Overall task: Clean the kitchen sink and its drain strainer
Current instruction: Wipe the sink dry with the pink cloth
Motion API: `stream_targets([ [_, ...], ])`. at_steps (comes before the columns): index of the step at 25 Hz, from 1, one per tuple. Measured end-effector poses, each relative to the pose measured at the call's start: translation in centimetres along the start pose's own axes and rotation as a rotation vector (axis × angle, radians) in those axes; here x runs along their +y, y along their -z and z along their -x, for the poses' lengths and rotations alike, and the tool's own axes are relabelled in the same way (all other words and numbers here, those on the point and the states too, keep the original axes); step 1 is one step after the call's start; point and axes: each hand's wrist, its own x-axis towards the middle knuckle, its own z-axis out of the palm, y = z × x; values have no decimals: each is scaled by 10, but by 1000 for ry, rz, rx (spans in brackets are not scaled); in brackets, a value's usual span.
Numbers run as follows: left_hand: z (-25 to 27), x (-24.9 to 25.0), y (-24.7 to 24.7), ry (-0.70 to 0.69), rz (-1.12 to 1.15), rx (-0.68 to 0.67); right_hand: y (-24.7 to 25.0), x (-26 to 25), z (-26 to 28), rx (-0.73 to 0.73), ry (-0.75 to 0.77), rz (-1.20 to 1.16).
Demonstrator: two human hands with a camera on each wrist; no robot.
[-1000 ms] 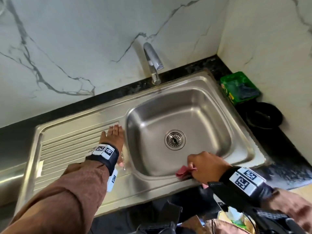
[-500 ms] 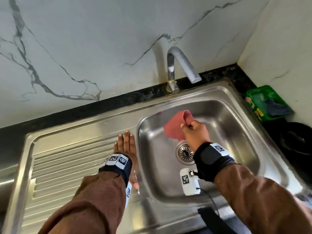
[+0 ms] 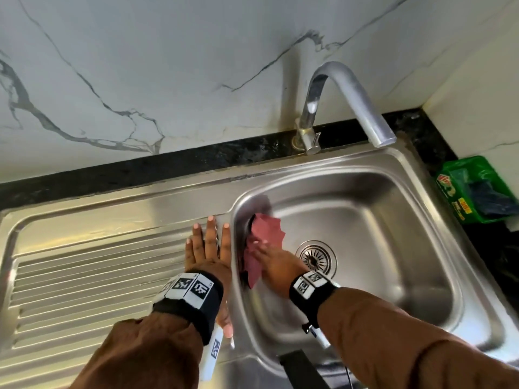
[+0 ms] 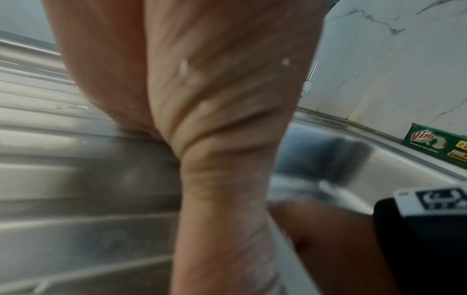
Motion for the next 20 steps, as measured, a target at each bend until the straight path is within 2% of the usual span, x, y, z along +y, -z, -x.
stream_targets([
  [1,0,2,0,3,32,27,-15,1,-4,-77,85,69],
  [2,1,4,1,8,51,47,-26,4,-7,-162,103,121],
  [3,0,6,1,16,53,60,-32,9,-9,-185,94,160],
  [8,-5,5,3,43,5,21,-20,43,-23,-178,-37,168],
  [12,-4,7,4,57,-32,-49,5,101,-18,-117,-351,160],
  [17,-6,9,7,70,-41,-39,21,167,34,-58,-785,94],
  [20,-8,9,8,79,-46,-31,23,170,39,13,-824,8],
])
